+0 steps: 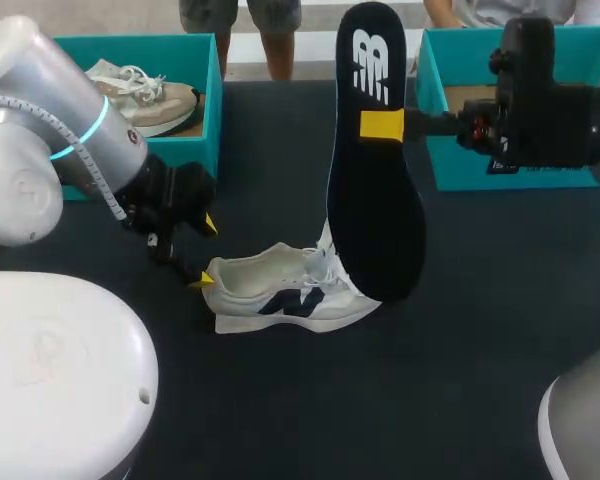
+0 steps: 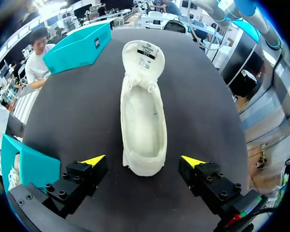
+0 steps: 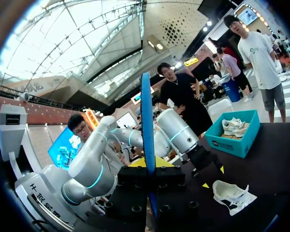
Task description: Take the shoe out of the shoebox, open the shoe tongue, remove and reinsert the insole, then place the shoe into the shoebox
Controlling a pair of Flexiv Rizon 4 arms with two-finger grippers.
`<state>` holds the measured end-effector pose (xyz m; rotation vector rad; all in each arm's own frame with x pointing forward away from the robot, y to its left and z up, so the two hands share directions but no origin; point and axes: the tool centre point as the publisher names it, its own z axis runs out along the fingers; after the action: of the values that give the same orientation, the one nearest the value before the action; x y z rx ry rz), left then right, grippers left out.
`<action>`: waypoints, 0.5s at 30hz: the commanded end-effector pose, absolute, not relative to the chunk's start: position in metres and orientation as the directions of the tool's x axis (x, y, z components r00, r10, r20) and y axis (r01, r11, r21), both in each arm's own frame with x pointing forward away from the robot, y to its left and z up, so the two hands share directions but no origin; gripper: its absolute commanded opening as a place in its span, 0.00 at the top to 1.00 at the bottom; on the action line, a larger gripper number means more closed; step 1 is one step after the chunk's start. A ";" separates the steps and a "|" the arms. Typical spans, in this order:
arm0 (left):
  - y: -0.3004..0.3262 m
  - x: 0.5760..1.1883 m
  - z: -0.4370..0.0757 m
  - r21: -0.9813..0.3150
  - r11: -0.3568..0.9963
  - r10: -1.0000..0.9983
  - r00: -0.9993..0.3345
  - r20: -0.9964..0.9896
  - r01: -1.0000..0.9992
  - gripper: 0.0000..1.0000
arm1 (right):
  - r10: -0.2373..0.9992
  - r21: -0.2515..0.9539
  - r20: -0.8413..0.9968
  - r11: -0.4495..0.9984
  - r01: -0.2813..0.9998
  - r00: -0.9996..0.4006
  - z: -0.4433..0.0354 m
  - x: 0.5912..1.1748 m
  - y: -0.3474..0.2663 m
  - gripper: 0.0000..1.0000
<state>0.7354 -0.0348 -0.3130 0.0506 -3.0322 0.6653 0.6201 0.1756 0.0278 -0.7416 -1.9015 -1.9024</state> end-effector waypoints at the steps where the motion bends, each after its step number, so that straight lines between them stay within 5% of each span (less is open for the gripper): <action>1: -0.040 0.742 -0.301 -0.235 0.971 -0.009 -0.995 0.098 -0.032 0.00 | 0.118 0.808 0.588 -0.037 0.588 -0.801 0.028 0.622 0.180 1.00; 15: -0.056 0.737 -0.311 -0.139 0.990 -0.006 -0.994 0.113 -0.022 0.00 | 0.118 0.808 0.588 -0.037 0.588 -0.801 0.028 0.622 0.180 1.00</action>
<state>0.7363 -0.0506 -0.3091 0.0252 -3.0132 0.3279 0.6200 0.1756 0.0278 -0.7418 -1.9011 -1.9027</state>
